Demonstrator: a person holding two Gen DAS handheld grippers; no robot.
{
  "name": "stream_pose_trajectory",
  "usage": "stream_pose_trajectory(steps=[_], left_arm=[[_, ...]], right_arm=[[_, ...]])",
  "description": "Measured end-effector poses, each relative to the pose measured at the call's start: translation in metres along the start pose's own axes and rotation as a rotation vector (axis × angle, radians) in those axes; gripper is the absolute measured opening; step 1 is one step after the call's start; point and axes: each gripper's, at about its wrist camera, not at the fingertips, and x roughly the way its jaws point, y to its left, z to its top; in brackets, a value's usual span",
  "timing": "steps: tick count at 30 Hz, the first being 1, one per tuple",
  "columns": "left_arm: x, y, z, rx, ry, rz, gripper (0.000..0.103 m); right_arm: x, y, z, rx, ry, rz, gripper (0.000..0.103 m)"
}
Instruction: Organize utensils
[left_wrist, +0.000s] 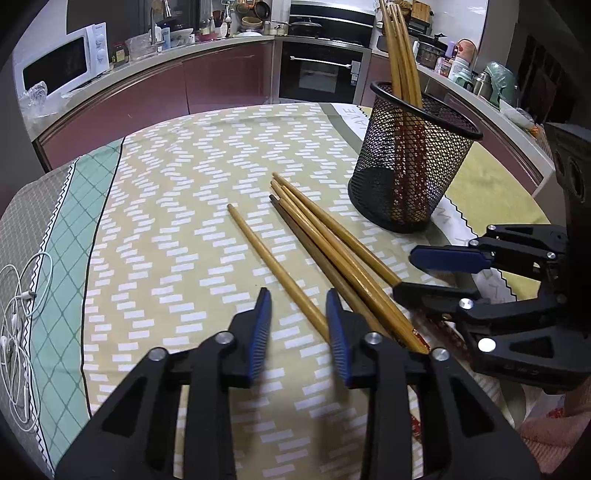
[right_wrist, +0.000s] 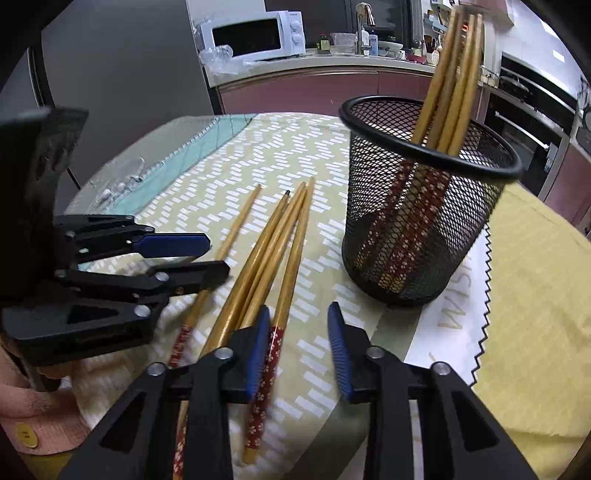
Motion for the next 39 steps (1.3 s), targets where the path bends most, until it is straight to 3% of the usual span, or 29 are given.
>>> stream_pose_trajectory(steps=[4, 7, 11, 27, 39], left_arm=[[0.002, 0.004, 0.003, -0.003, 0.002, -0.002, 0.019], [0.002, 0.008, 0.005, -0.02, 0.001, -0.009, 0.015], [0.001, 0.011, 0.004, -0.04, -0.006, -0.01, 0.012], [-0.017, 0.012, -0.009, -0.077, -0.034, -0.029, 0.008], [-0.01, 0.014, -0.012, -0.078, -0.005, -0.038, 0.008]], right_arm=[[0.006, 0.003, 0.007, -0.012, -0.001, -0.016, 0.029], [0.009, 0.002, 0.01, -0.005, -0.004, -0.014, 0.022], [0.009, -0.002, 0.012, 0.022, -0.002, 0.001, 0.006], [-0.012, -0.007, 0.005, 0.075, -0.028, 0.108, 0.006], [-0.002, -0.002, 0.002, 0.056, 0.017, 0.09, 0.007]])
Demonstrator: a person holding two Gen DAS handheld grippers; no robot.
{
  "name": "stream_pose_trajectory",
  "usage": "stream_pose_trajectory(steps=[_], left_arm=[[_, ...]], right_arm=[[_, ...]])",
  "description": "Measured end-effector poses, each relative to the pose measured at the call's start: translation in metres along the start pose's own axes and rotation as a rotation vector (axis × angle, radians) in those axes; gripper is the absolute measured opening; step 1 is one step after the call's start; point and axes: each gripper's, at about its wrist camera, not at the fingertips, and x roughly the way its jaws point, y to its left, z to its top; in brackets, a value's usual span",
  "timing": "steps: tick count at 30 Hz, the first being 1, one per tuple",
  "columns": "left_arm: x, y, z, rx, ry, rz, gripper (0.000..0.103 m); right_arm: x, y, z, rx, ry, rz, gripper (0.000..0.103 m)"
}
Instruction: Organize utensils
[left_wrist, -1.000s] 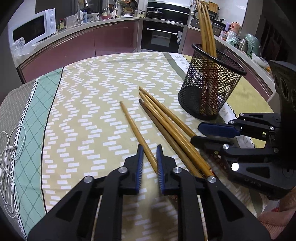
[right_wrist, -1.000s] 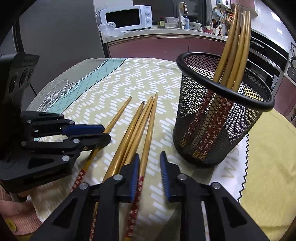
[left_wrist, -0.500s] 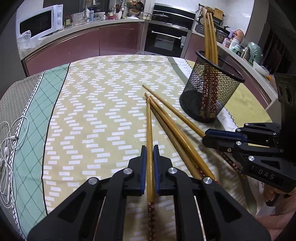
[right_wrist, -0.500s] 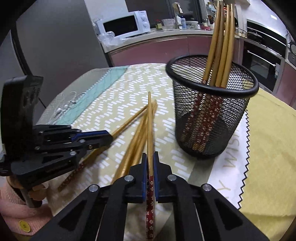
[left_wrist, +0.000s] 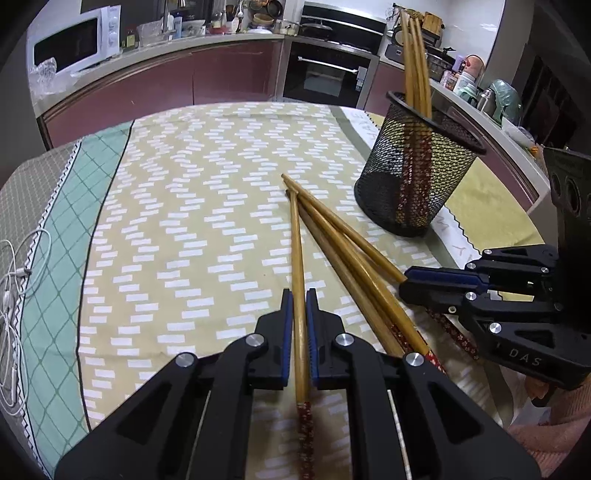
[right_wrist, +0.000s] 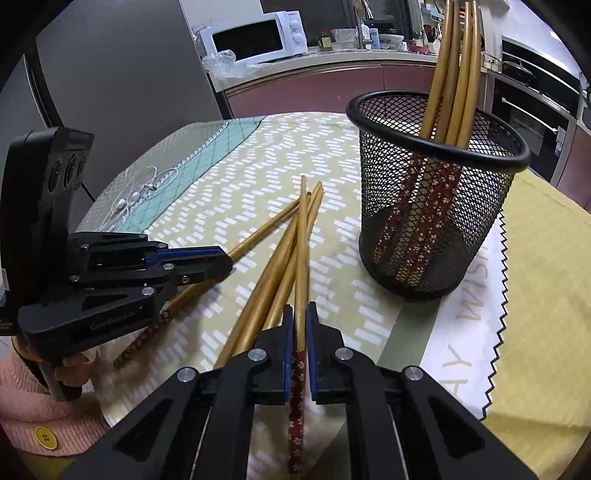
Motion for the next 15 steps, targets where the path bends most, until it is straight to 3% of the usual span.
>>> stream_pose_trajectory(steps=[15], left_arm=[[0.003, -0.003, 0.007, -0.004, -0.007, 0.014, 0.007]], right_arm=[[0.009, 0.004, 0.013, 0.006, -0.019, 0.0, 0.006]])
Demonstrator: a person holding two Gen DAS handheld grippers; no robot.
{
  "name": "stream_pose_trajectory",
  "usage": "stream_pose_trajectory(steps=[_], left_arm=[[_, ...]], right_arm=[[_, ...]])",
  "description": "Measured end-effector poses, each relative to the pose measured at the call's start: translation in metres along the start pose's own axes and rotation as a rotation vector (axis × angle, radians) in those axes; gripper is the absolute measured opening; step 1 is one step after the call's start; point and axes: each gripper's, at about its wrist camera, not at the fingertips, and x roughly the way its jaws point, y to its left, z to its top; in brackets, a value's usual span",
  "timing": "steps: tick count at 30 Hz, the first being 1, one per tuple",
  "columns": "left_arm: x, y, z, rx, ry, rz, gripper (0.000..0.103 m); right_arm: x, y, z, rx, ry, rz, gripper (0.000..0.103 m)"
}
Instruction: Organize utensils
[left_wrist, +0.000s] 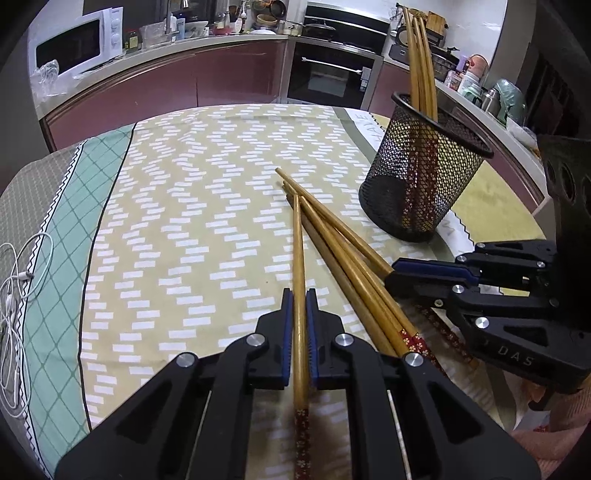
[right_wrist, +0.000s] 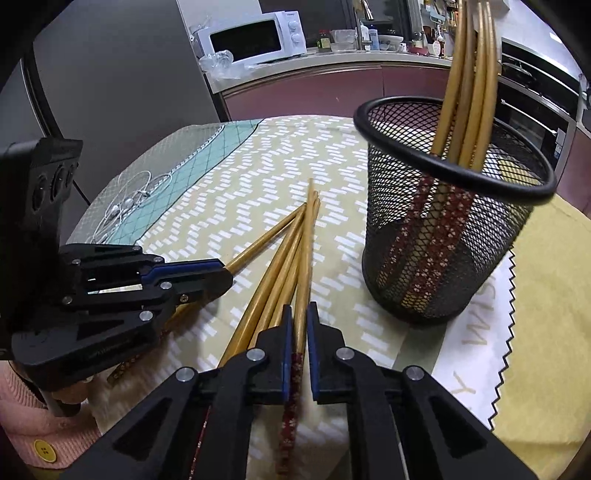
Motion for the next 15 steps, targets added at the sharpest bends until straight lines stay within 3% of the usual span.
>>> stream_pose_trajectory(steps=[15], left_arm=[[-0.049, 0.005, 0.016, -0.03, -0.102, -0.121, 0.007]], right_arm=[[-0.053, -0.014, -0.001, 0.047, -0.121, 0.165, 0.006]])
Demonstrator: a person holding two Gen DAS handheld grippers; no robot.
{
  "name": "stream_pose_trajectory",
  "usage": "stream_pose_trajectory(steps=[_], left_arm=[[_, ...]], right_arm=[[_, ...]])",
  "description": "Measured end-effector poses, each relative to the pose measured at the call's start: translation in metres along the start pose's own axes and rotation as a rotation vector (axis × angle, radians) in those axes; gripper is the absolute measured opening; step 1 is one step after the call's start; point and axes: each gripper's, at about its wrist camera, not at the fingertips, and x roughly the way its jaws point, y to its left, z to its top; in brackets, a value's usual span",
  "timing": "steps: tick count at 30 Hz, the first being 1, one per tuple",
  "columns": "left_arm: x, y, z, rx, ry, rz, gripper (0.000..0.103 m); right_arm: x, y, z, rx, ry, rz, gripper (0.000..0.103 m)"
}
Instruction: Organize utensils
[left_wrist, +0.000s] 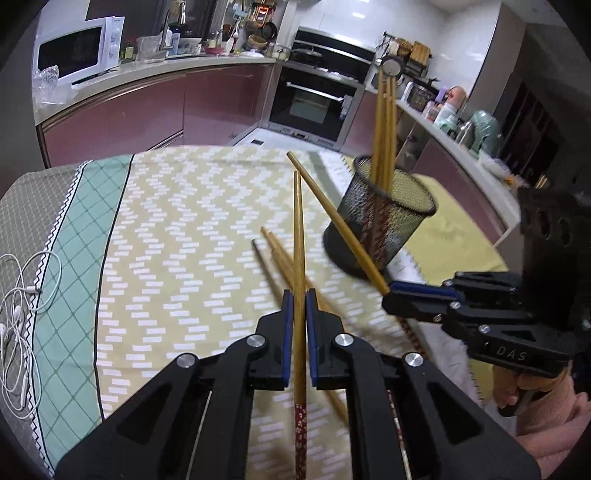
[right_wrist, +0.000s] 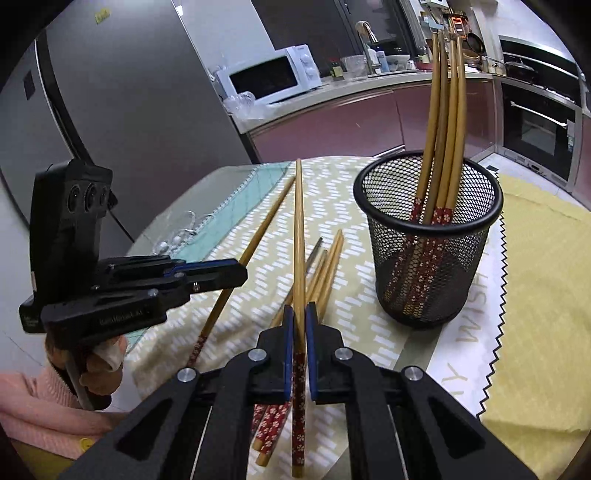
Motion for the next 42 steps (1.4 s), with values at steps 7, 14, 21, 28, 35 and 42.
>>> stream_pose_trajectory(steps=[7, 14, 21, 28, 35, 42], left_arm=[[-0.026, -0.008, 0.017, 0.01, -0.064, -0.061, 0.007], [-0.053, -0.021, 0.039, 0.029, -0.138, -0.138, 0.007], [-0.063, -0.036, 0.057, 0.052, -0.176, -0.164, 0.007], [-0.062, -0.041, 0.081, 0.039, -0.199, -0.186, 0.007], [-0.063, -0.049, 0.116, 0.039, -0.25, -0.203, 0.007], [-0.058, -0.06, 0.146, 0.042, -0.309, -0.187, 0.007]], right_arm=[[-0.028, -0.004, 0.0, -0.003, -0.065, 0.028, 0.006], [-0.054, -0.005, 0.009, -0.015, -0.141, 0.062, 0.006], [-0.072, -0.01, 0.015, -0.008, -0.211, 0.102, 0.006], [-0.089, -0.017, 0.03, -0.006, -0.308, 0.111, 0.006], [-0.1, -0.032, 0.05, 0.002, -0.437, 0.013, 0.006], [-0.079, -0.054, 0.064, 0.027, -0.503, -0.054, 0.006]])
